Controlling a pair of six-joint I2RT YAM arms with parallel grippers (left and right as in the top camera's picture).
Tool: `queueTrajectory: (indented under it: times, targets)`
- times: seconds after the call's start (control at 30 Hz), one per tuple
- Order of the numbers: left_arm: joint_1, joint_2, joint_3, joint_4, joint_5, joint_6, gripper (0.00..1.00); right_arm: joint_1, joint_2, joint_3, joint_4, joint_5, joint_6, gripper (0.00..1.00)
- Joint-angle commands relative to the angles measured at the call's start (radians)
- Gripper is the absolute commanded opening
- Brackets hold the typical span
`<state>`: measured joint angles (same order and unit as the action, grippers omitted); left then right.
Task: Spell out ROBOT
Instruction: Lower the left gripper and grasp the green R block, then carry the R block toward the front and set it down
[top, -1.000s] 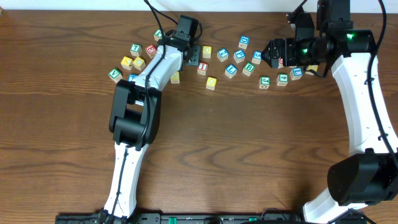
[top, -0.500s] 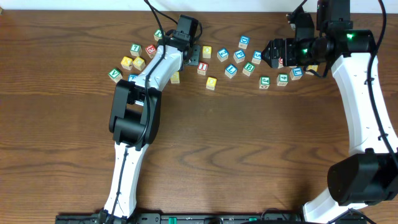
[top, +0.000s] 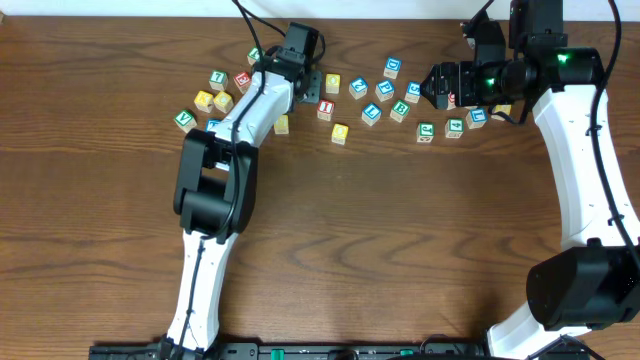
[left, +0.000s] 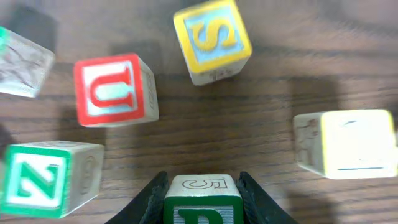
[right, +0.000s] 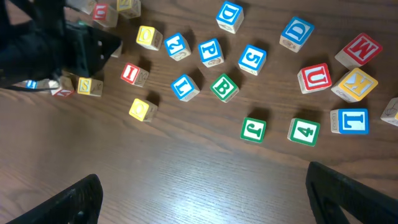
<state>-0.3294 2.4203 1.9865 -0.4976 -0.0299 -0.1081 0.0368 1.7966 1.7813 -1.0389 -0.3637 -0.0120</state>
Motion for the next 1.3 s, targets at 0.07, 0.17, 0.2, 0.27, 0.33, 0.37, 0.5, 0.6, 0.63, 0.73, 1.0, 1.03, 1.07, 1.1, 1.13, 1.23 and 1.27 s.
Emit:
queueTrajectory:
  times: [0.07, 0.17, 0.2, 0.27, 0.33, 0.37, 0.5, 0.6, 0.63, 0.73, 1.0, 1.03, 1.07, 1.1, 1.13, 1.23, 1.27]
  targets:
    - [-0.003, -0.135, 0.014, -0.032, -0.039, -0.006, 0.32, -0.004, 0.006, 0.023, -0.002, -0.009, -0.004, 0.99]
    - [-0.003, -0.185, 0.014, -0.070, -0.062, -0.006, 0.32, -0.004, 0.006, 0.023, -0.002, -0.009, -0.004, 0.99]
    - [-0.003, -0.201, 0.014, -0.085, -0.066, -0.006, 0.31, -0.004, 0.006, 0.023, -0.002, -0.009, -0.004, 0.99]
    - [-0.003, -0.239, 0.014, -0.122, -0.069, -0.006, 0.30, -0.004, 0.006, 0.023, -0.002, -0.009, -0.004, 0.99]
    - [-0.003, -0.277, 0.014, -0.158, -0.069, -0.008, 0.29, -0.004, 0.006, 0.023, -0.002, -0.009, -0.004, 0.99]
    - [-0.003, -0.296, 0.014, -0.179, -0.069, -0.016, 0.29, -0.004, 0.006, 0.023, -0.002, -0.009, -0.004, 0.99]
    - [-0.003, -0.352, 0.014, -0.264, -0.069, -0.060, 0.29, -0.004, 0.006, 0.023, -0.002, -0.009, -0.004, 0.99]
    - [-0.003, -0.380, 0.014, -0.352, -0.068, -0.096, 0.29, -0.004, 0.006, 0.023, -0.002, -0.009, -0.004, 0.99]
    - [-0.003, -0.386, 0.014, -0.388, -0.068, -0.111, 0.29, -0.004, 0.006, 0.023, -0.002, -0.009, -0.004, 0.99]
    - [-0.004, -0.393, 0.014, -0.502, -0.068, -0.172, 0.29, -0.004, 0.006, 0.023, -0.002, -0.009, -0.004, 0.99]
    - [-0.004, -0.393, -0.023, -0.839, -0.007, -0.247, 0.24, -0.004, 0.006, 0.023, -0.002, -0.009, -0.004, 0.99]
    - [-0.004, -0.393, -0.037, -0.857, -0.008, -0.249, 0.24, -0.004, 0.006, 0.023, -0.002, -0.009, -0.004, 0.99]
    - [-0.004, -0.393, -0.055, -0.872, -0.007, -0.251, 0.22, -0.004, 0.006, 0.023, -0.002, -0.009, -0.004, 0.99]
    - [-0.004, -0.393, -0.072, -0.881, -0.007, -0.256, 0.22, -0.004, 0.006, 0.023, -0.002, -0.009, -0.004, 0.99]
    - [-0.004, -0.393, -0.097, -0.882, -0.007, -0.265, 0.22, -0.004, 0.006, 0.023, -0.002, -0.009, -0.004, 0.99]
    - [-0.004, -0.393, -0.158, -0.879, 0.000, -0.272, 0.21, -0.004, 0.006, 0.023, -0.002, -0.009, -0.004, 0.99]
    - [-0.004, -0.393, -0.179, -0.876, 0.005, -0.273, 0.21, -0.004, 0.006, 0.023, -0.002, -0.009, -0.004, 0.99]
